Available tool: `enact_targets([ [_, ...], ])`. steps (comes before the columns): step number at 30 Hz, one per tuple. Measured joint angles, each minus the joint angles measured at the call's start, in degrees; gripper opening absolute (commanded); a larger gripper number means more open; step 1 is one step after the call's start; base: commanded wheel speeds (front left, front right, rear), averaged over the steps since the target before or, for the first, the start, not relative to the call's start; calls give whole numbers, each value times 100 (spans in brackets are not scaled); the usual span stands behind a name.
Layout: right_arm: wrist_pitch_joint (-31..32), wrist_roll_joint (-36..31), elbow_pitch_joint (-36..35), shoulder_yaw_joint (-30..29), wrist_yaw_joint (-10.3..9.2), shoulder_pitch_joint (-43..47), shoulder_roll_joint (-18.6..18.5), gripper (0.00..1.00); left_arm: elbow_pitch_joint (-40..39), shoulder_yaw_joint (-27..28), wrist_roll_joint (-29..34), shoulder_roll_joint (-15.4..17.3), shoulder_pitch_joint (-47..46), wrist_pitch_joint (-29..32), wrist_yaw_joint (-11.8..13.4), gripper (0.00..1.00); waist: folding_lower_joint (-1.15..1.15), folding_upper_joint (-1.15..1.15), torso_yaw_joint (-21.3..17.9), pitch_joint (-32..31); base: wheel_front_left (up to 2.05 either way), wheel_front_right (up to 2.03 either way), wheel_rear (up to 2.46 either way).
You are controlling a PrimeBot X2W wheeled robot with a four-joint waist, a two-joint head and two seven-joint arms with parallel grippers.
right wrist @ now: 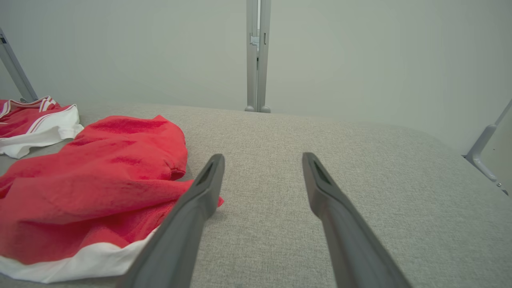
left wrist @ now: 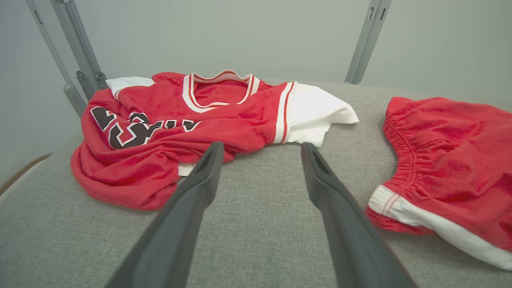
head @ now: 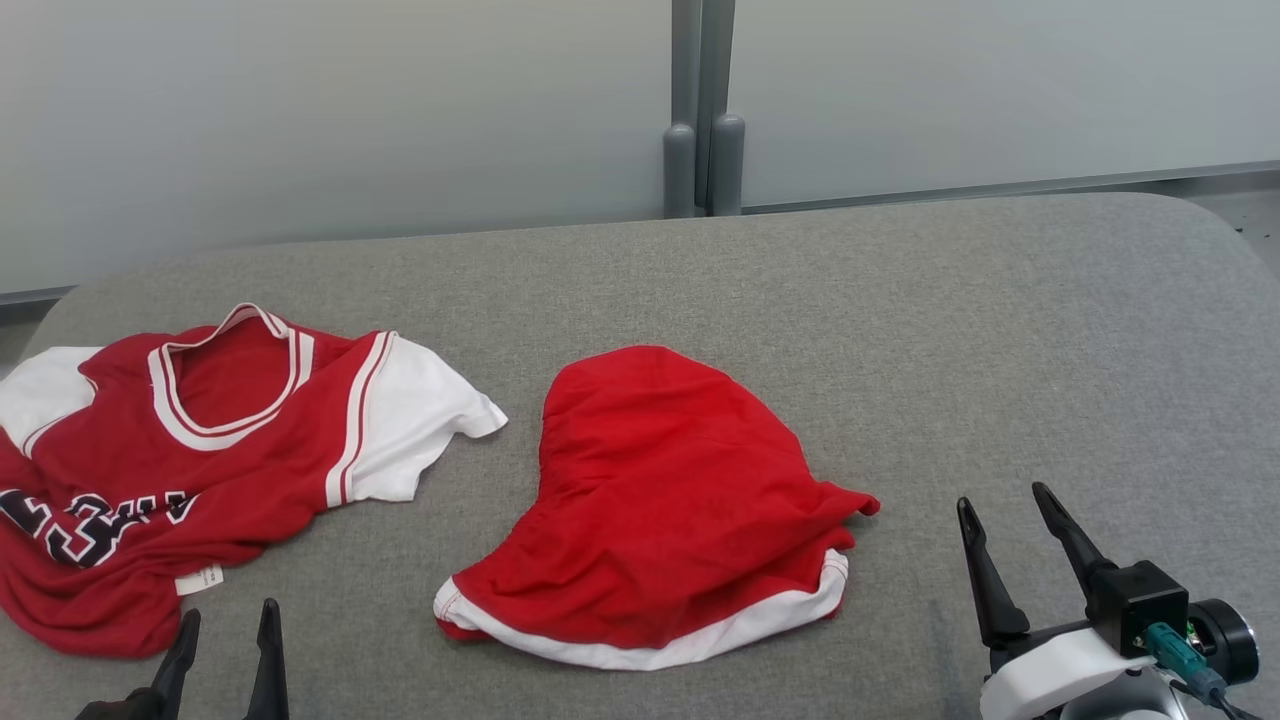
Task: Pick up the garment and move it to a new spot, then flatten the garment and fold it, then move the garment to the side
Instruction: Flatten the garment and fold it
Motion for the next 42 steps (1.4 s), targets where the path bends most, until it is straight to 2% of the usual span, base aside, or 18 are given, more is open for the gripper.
enact_targets([
  [11,0,0,64,-35,0,32,-27,100,-60,-90,12,-52,7,0,-25,100,0,0,-31,5,0,0,0],
  [15,-1,108,140,189,0,33,-92,100,-120,-215,0,-44,15,1,-25,100,0,0,-29,24,0,0,0],
  [19,0,798,606,1144,4,21,-461,100,-172,-558,-202,2,43,-2,-27,100,0,0,-16,32,0,0,0],
  [22,318,1389,739,1962,4,-165,-976,100,-97,-1025,-312,226,55,121,-30,100,0,0,4,62,0,0,0],
  [26,793,1959,590,2694,4,-690,-1563,100,-268,-1559,-541,573,-49,854,-36,100,0,0,10,214,0,0,0],
  [33,1630,2580,353,3648,4,-1552,-2226,100,-843,-2152,-906,1181,-482,1833,-36,100,0,0,32,560,0,0,0],
  [36,1927,2811,298,4176,4,-1895,-2435,100,-962,-2408,-1053,1411,-719,2067,-36,100,0,0,64,717,0,0,0],
  [42,1940,2977,488,4677,4,-2279,-2441,100,-1007,-2698,-1176,1488,-937,2243,-36,100,0,0,86,835,0,0,0],
])
